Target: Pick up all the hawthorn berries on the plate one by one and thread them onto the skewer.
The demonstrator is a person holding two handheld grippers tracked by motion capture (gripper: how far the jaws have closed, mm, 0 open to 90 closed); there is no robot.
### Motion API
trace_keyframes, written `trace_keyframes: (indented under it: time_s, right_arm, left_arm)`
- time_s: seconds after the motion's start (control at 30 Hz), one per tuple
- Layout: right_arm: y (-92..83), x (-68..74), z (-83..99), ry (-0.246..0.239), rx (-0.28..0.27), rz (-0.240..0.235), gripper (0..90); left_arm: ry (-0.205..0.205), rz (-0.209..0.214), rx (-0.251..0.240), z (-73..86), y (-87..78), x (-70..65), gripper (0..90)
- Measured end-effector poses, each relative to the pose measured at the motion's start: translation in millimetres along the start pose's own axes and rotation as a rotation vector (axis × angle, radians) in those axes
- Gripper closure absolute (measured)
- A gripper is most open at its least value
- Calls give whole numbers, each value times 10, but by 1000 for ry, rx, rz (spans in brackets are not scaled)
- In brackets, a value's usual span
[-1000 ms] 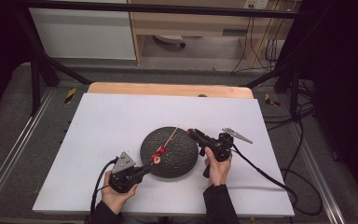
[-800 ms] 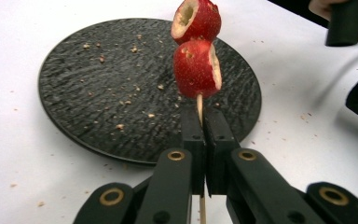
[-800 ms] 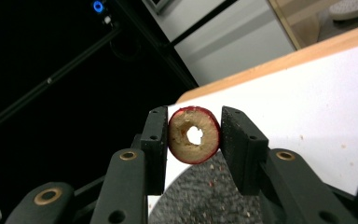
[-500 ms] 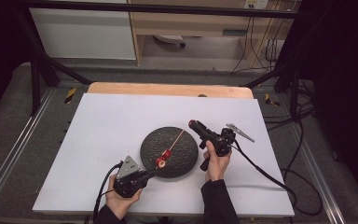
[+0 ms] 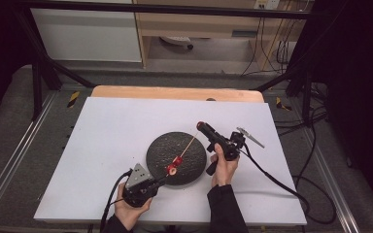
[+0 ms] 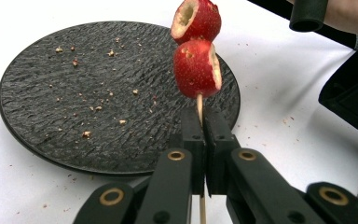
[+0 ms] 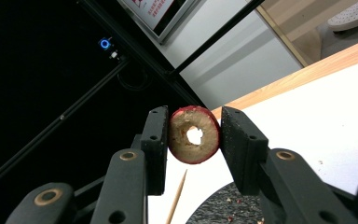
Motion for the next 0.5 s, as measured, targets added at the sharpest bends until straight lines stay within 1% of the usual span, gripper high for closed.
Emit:
trace_keyframes:
  time_s: [0.27,0.5]
  right_arm:
    - [-3,13,14,16,-8,-12,636]
    - [-11,21,8,23,-13,-14,636]
  left_arm:
    - [-2,-3,-7,-8,7,1,882]
    - [7,-3,-13,-7,10,-20,882]
Point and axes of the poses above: each handheld gripper's, and its own axes: y roughly forward along the jaws, z roughly out of its underside, x roughly to its left, the point moved 4 cm from there along y, roughly forward along the jaws, and after that the axes turned 5 degrees about z, right-handed, at the moved point
